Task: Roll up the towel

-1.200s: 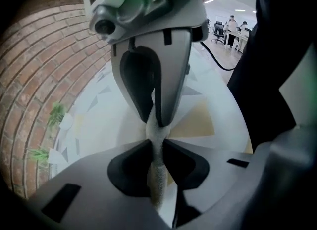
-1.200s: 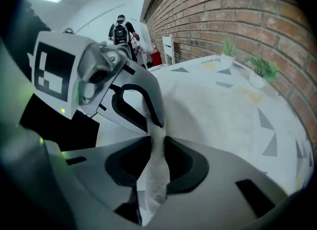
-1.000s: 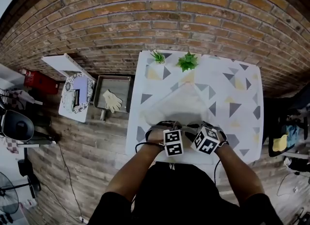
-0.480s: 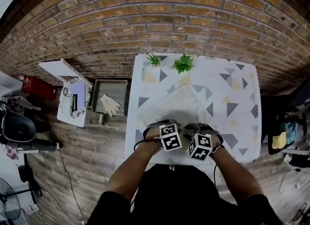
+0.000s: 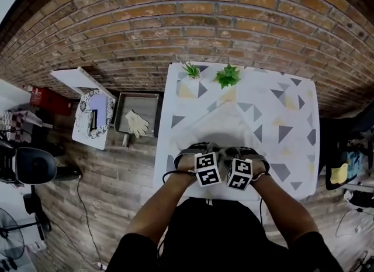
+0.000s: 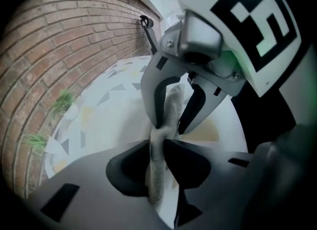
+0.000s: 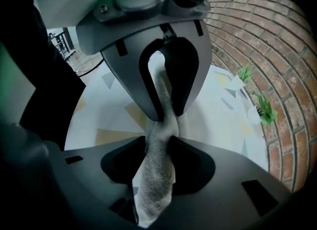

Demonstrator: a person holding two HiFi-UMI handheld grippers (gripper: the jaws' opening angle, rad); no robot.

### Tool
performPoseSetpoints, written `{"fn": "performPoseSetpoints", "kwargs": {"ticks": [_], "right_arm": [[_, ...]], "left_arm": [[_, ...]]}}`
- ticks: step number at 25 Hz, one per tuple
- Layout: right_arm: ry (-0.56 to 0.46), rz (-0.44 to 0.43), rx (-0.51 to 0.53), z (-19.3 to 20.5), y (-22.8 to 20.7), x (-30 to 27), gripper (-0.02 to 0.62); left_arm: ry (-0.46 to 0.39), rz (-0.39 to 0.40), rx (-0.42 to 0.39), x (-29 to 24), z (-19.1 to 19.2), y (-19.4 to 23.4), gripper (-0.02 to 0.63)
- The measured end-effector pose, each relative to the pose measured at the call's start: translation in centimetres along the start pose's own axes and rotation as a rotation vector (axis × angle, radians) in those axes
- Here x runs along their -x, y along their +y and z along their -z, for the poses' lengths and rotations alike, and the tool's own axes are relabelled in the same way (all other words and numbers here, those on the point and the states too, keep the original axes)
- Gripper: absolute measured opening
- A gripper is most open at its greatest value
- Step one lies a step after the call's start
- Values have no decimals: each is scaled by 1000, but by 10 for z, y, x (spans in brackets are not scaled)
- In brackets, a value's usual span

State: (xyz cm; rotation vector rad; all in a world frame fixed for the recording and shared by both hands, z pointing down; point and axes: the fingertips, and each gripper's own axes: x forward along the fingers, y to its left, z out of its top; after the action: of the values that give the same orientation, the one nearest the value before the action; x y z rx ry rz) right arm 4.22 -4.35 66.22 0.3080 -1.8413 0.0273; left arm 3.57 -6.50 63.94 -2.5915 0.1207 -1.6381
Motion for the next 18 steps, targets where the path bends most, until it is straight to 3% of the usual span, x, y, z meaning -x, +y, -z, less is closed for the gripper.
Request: {"fn": "performPoseSetpoints", "kwargs": {"ticks": [4, 6, 13, 18], "right_arm": [[-21, -60, -15, -2, -4, -1, 156], [-33, -62, -21, -2, -10, -2, 86], [-56, -194, -150, -5, -16, 2, 66], [-104, -314, -245, -9, -17, 12, 61]], "left_arm": [[-18, -41, -42, 10, -4, -2, 114], [-22, -43, -71, 13, -7, -7, 114], [21, -40, -113, 4, 0, -15, 132], [26, -80, -136, 0, -3, -9, 144]]}}
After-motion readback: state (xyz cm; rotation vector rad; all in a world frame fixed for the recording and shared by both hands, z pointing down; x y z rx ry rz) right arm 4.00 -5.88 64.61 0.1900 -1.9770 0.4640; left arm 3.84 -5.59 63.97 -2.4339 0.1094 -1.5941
